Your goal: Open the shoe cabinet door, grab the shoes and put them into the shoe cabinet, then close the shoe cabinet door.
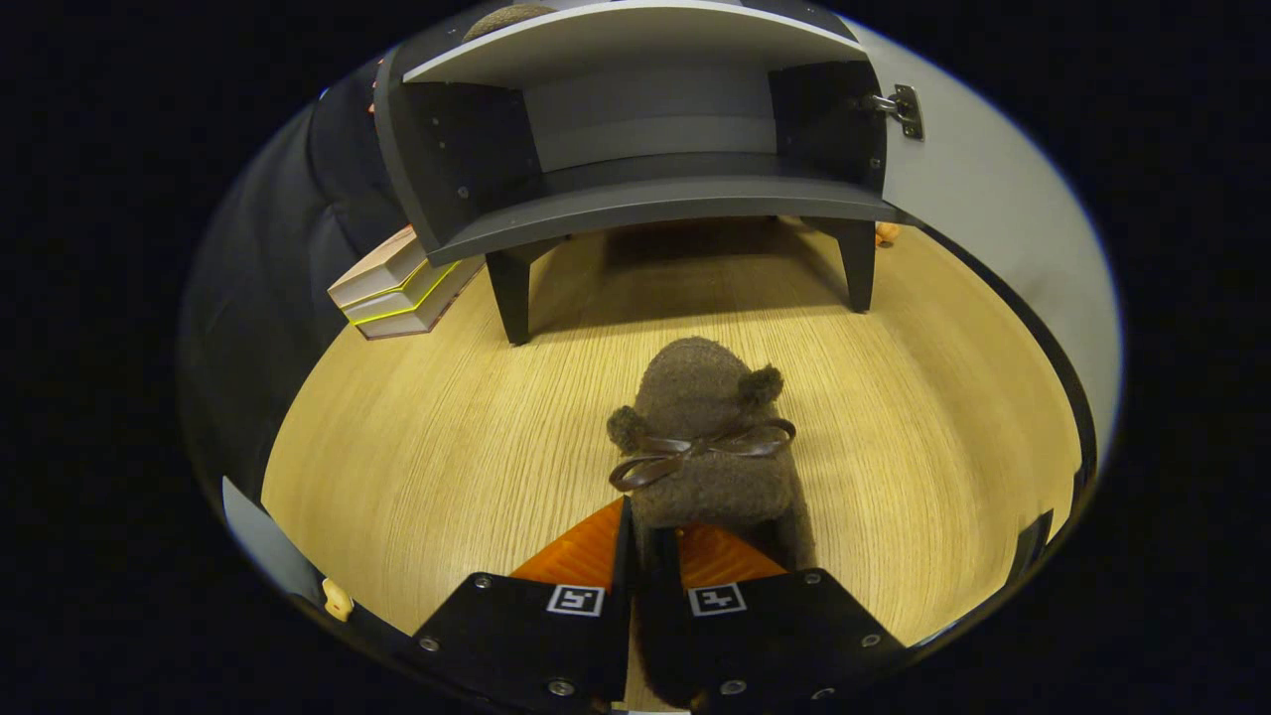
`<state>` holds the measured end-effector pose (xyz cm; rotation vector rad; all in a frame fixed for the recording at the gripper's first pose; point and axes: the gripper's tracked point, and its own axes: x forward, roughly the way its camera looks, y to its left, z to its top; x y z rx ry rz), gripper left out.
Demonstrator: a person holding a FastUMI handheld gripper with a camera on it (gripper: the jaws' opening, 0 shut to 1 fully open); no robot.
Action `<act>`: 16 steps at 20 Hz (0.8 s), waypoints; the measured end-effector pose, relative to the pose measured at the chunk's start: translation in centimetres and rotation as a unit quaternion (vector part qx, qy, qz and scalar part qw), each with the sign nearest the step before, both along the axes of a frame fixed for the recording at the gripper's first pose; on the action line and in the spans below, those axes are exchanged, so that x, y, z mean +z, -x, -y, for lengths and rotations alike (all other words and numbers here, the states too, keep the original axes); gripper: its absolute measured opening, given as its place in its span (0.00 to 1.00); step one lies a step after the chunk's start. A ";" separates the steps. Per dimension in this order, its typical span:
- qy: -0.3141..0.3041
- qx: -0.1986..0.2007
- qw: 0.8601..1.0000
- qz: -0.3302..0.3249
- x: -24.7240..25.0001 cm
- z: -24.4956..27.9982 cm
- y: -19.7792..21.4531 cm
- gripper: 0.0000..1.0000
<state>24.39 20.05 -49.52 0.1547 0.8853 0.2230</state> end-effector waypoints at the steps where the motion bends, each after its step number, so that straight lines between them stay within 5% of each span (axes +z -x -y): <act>1: -0.006 -0.001 1.000 -0.003 -0.4 -0.2 -0.5 0.14; 7: -0.023 -0.020 1.000 -0.003 -0.1 -0.1 -0.7 0.07; 16: -0.027 -0.054 0.998 0.022 6.7 2.1 1.9 0.07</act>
